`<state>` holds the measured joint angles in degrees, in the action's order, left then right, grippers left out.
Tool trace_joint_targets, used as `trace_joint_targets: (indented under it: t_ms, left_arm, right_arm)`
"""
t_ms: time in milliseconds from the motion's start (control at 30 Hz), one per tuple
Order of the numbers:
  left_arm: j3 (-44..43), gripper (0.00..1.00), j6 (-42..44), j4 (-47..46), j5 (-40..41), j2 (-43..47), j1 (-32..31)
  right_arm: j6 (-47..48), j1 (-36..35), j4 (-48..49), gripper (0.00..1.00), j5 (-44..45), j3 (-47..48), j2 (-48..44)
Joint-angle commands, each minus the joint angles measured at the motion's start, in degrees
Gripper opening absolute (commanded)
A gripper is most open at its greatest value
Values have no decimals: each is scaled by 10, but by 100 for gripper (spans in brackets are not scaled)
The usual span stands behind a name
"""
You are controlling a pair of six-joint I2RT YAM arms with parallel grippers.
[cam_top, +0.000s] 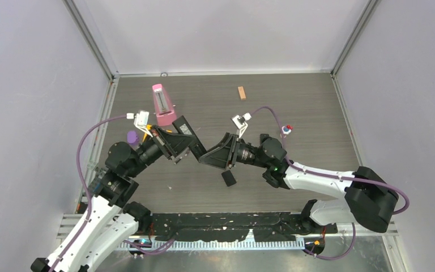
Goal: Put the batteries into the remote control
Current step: Adjust the remote control, then pick up the battery from the center of the board.
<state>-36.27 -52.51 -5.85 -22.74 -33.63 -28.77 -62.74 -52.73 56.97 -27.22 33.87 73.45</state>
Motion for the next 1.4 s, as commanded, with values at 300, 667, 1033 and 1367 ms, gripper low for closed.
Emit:
trace_joint_targets:
  t_ms: [300,667,1033,1367]
  left_arm:
    - [-106,0,268,348,469,46,1]
    - [-118,0,277,432,618,119,1]
    - [-112,0,273,450,612,146,1]
    - [-106,0,263,459,624,158,1]
  right_arm:
    - [204,-22,-523,78,268,204,50]
    - [73,-96,-802,68,483,507,360]
    - [-41,-126,-892,56,520,655,515]
    - [-87,-133,-972,56,539,755,592]
